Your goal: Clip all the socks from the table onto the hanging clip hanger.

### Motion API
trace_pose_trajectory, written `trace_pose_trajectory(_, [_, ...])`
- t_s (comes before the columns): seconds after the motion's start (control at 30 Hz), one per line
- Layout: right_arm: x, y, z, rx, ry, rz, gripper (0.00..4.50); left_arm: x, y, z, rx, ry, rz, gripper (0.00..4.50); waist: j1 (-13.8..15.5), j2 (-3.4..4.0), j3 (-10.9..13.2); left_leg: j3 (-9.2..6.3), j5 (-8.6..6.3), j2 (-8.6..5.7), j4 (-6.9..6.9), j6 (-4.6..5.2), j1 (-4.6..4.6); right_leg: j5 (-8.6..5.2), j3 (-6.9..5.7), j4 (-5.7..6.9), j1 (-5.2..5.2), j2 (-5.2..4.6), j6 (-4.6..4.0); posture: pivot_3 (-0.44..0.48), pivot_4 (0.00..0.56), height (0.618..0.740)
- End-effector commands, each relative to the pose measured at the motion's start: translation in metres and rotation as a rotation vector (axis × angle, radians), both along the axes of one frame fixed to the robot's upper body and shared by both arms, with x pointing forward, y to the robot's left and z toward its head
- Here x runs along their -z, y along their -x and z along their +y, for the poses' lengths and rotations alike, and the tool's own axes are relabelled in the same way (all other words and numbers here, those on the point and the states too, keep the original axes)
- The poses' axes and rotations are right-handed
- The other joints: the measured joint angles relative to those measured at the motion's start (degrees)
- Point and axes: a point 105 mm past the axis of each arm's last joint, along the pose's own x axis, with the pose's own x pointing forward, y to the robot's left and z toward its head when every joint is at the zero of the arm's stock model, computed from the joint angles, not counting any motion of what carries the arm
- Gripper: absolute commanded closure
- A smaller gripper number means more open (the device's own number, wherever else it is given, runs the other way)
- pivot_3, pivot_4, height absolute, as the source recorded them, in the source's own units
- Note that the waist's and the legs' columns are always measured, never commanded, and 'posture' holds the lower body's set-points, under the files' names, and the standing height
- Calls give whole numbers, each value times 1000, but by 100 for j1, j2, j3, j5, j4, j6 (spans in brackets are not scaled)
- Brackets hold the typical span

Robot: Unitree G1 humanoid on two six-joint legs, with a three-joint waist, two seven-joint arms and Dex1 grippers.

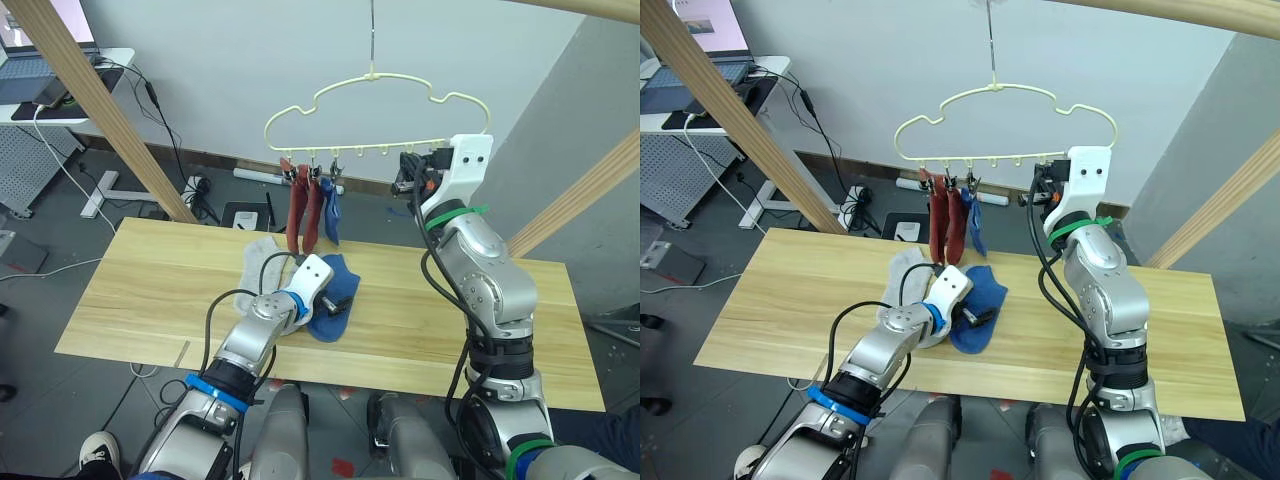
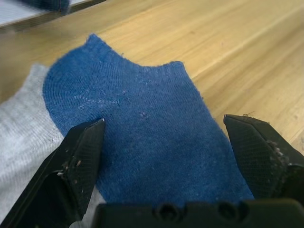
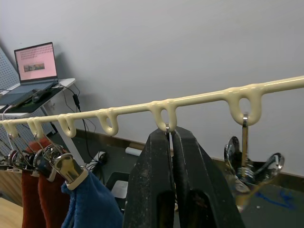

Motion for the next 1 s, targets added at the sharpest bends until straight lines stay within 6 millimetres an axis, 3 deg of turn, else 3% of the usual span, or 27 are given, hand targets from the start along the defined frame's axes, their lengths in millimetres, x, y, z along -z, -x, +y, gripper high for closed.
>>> trace_pose_trajectory(0.03, [12,-1,-15,62,-7,56,4500,12,10,-12,119,-93,-9,1299,-3,0,0,0,0,-1,0,0,0,0,0,0,0,0,0,91,330,740])
trace_pose_trajectory(0.4, [13,-5,-20,71,-10,70,4500,27,28,-4,208,-199,-41,4477,-44,0,-1,-2,0,-1,0,0,0,-2,-1,-3,1,-3,2,104,327,740])
trace_pose_trajectory(0.6, [14,-8,-21,67,-2,71,4500,11,15,11,103,-137,-114,4477,-45,1,-1,-2,0,0,-1,0,0,-2,-1,-3,0,-3,2,119,327,740])
trace_pose_trajectory(0.7, [13,-9,-20,63,0,69,4500,-11,12,19,65,-52,-169,4477,-51,2,0,-3,0,1,-1,1,-1,-3,-2,-3,-1,-3,2,123,325,740])
trace_pose_trajectory(0.8, [13,-10,-20,60,2,67,4500,-37,23,12,121,77,-207,4477,-36,5,2,-4,0,0,-4,0,-4,-3,-4,-6,-2,-5,1,128,323,740])
trace_pose_trajectory(1.0, [10,-11,-22,63,1,58,4500,-54,19,20,101,24,-290,4477,-34,5,3,-1,0,-7,-4,1,-7,-3,-1,-12,-1,-11,1,128,313,740])
